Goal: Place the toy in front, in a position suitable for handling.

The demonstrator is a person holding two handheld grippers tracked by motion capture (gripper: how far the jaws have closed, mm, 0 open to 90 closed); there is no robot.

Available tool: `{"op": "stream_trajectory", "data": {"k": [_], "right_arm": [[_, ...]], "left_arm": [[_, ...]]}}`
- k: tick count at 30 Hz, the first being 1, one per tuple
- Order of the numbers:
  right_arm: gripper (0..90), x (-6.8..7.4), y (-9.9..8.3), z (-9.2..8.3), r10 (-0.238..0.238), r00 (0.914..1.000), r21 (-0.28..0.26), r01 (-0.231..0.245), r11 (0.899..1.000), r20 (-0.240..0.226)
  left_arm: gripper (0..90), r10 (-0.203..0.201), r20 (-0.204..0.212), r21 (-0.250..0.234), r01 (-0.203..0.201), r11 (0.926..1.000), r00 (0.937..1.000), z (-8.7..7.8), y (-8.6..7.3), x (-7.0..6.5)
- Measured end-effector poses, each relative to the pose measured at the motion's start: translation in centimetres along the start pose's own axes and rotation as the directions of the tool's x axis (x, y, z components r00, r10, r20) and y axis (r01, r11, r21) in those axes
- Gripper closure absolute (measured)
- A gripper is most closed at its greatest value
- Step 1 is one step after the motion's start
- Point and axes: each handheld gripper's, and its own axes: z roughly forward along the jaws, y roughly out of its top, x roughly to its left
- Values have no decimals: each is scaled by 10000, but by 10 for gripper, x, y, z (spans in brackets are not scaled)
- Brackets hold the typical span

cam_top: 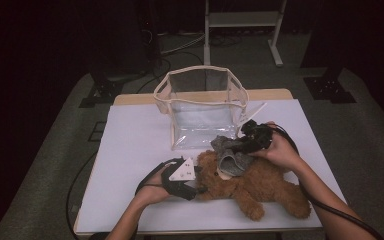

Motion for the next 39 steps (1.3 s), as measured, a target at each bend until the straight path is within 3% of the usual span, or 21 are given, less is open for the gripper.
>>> {"op": "stream_trajectory", "data": {"k": [4, 7, 10, 15, 19, 21, 25, 28, 33, 36, 39], "right_arm": [[740, 14, -5, -30, -346, 9993, -452, 353, 9984, 150], [739, 31, -4, -50, -896, 9952, -608, 919, 9939, 384], [739, 47, -3, -56, -1302, 9911, -721, 1319, 9886, 276], [738, 72, 0, -33, -1937, 9810, -343, 1933, 9805, -88], [739, 69, 1, -9, -2051, 9787, 43, 2052, 9787, -114], [740, 62, 1, -9, -1949, 9808, -69, 1949, 9808, 3], [741, 59, 2, -10, -1762, 9843, -172, 1763, 9842, 48], [741, 68, 6, -7, -2012, 9795, -182, 2013, 9794, 30], [741, 86, 15, 9, -2456, 9686, -202, 2450, 9693, -383], [742, 90, 14, 19, -2749, 9605, 165, 2758, 9611, -429], [745, 84, 9, 14, -2593, 9654, 169, 2599, 9655, -286]], "left_arm": [[387, -172, -137, -47, 171, 9998, 9998, 1, 1, 3], [387, -481, -352, -145, 476, 9988, 9982, 3, 3, 6], [385, -659, -676, -236, 645, 9976, 9955, 3, 4, 9], [382, -693, -871, -282, 671, 9973, 9938, 2, 3, 9], [391, -776, -827, -228, 759, 9969, 9935, -2, 0, 10], [405, -1023, -679, -393, 998, 9942, 9924, -4, -3, 12], [405, -1020, -730, -367, 996, 9944, 9921, -7, -5, 13], [405, -930, -711, -244, 914, 9955, 9931, -2, -4, 12], [405, -893, -701, -270, 875, 9958, 9935, -1, -3, 11], [403, -898, -640, -216, 886, 9958, 9939, -3, -5, 12], [400, -1022, -617, -305, 1005, 9945, 9929, -7, -7, 14]]}}
